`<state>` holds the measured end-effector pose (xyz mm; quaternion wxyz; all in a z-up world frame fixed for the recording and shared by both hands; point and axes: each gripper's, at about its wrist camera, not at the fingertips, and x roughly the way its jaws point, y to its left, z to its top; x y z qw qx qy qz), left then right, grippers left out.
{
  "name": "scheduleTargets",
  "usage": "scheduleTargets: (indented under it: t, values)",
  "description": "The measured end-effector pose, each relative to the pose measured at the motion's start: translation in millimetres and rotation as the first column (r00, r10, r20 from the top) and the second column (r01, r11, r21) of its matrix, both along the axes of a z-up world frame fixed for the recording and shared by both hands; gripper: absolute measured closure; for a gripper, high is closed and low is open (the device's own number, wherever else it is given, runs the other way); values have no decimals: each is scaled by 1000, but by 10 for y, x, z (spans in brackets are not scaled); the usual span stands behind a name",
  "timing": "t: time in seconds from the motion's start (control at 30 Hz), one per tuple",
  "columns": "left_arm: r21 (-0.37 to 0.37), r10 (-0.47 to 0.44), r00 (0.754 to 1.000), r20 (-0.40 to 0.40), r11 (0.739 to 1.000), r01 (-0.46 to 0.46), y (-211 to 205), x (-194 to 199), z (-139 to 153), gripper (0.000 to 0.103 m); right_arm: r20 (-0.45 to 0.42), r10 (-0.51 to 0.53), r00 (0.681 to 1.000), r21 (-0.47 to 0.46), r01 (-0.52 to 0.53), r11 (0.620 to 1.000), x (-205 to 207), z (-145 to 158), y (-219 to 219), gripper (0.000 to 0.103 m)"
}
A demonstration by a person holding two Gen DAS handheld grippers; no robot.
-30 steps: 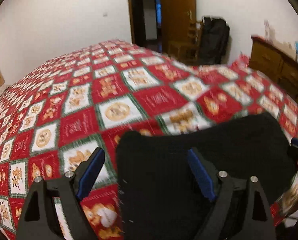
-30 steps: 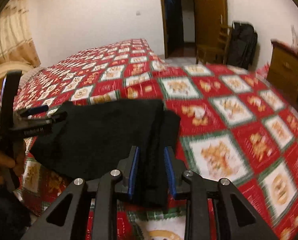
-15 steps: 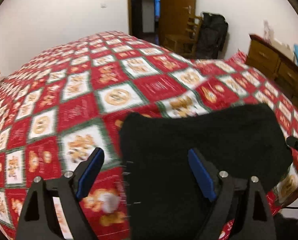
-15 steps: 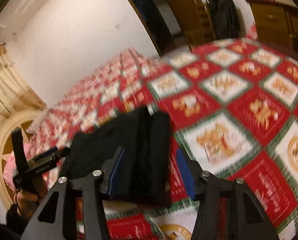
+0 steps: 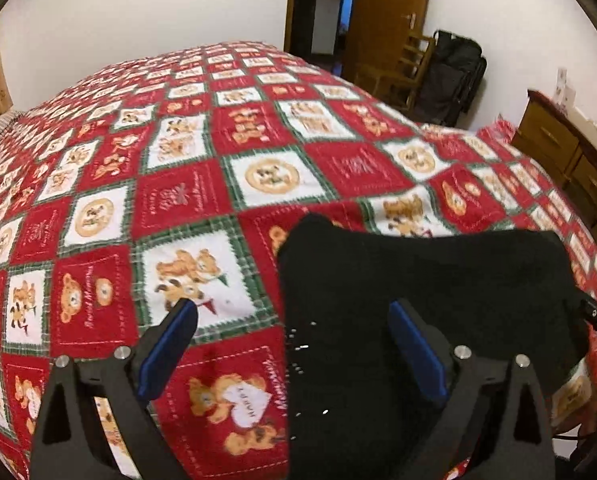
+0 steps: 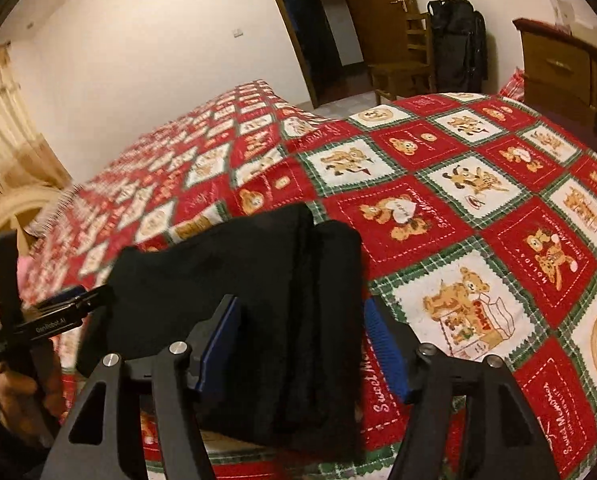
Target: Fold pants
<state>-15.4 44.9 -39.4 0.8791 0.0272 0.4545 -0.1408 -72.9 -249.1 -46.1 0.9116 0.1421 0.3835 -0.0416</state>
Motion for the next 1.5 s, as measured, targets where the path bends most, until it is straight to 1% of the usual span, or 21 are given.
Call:
scheduleTargets:
  t: [0.03,0.1,0.13,0.17,0.23,0.3,0.37,0.5,0.57,0.6,0.63,0.67,0.7,0.77,0.83,1.0,1.1,1.27,1.33,1.47,1.5]
  values:
    - [27,3,1000,-2,1000,-3,-53,6,-32,5,2,-3,1000,0,3,1000,0,-14,-2,37]
    - [51,5,1000,-5,999,-5,-100,9,-68,5,2,-11,1000,29,11,1000,-2,-55,-21,36]
    - [57,7,1000,-7,998,-6,-122,7,-87,5,3,-16,1000,50,15,999,0,-86,-33,33]
    - [57,6,1000,-12,998,-5,-138,1,-98,5,13,-17,1000,45,17,999,-8,-85,-18,32]
    - [60,5,1000,-13,998,-4,-168,-9,-113,4,16,-9,1000,12,9,1000,-5,-94,50,30]
    - [84,10,1000,-4,996,-10,-193,-28,-128,3,19,-5,1000,-1,5,1000,-2,-99,95,28]
    - [91,15,1000,5,996,-15,-198,-37,-123,2,18,1,1000,-19,0,1000,8,-101,142,25]
    - [84,34,999,-2,996,-33,-195,-42,-136,1,16,12,1000,-66,-11,998,28,-116,208,23]
    - [86,42,999,-4,995,-42,-208,-36,-149,0,13,25,1000,-115,-23,993,34,-131,270,23]
    - [86,45,999,-6,995,-44,-214,-36,-153,0,12,30,999,-133,-28,991,36,-137,292,24]
    - [84,48,999,-8,995,-47,-216,-39,-157,0,7,36,999,-156,-34,987,39,-141,323,28]
    - [84,53,999,-13,995,-52,-221,-39,-160,0,5,45,999,-169,-44,985,42,-139,346,35]
    - [84,57,998,-17,995,-56,-224,-37,-164,0,1,51,999,-184,-50,982,45,-137,374,37]
    - [86,63,998,-22,994,-60,-237,-38,-168,0,1,69,998,-204,-67,977,37,-127,425,49]
    - [94,69,997,-24,993,-66,-245,-42,-170,0,2,79,997,-220,-76,973,25,-119,470,53]
    - [124,59,998,-14,991,-57,-281,-49,-168,0,14,72,997,-202,-67,977,15,-120,451,54]
    - [133,76,997,-21,988,-73,-291,-42,-168,0,23,65,998,-196,-59,979,6,-125,450,54]
    - [187,63,998,28,980,-67,-367,-91,-154,0,28,62,998,-189,-56,980,5,-126,443,54]
    - [176,69,997,22,982,-71,-348,-79,-162,0,29,62,998,-188,-55,981,6,-126,439,54]
    - [122,85,996,-17,989,-82,-280,-36,-190,0,30,61,998,-188,-54,981,7,-126,432,54]
    - [120,87,996,-16,989,-85,-284,-43,-193,0,30,61,998,-188,-54,981,9,-126,432,54]
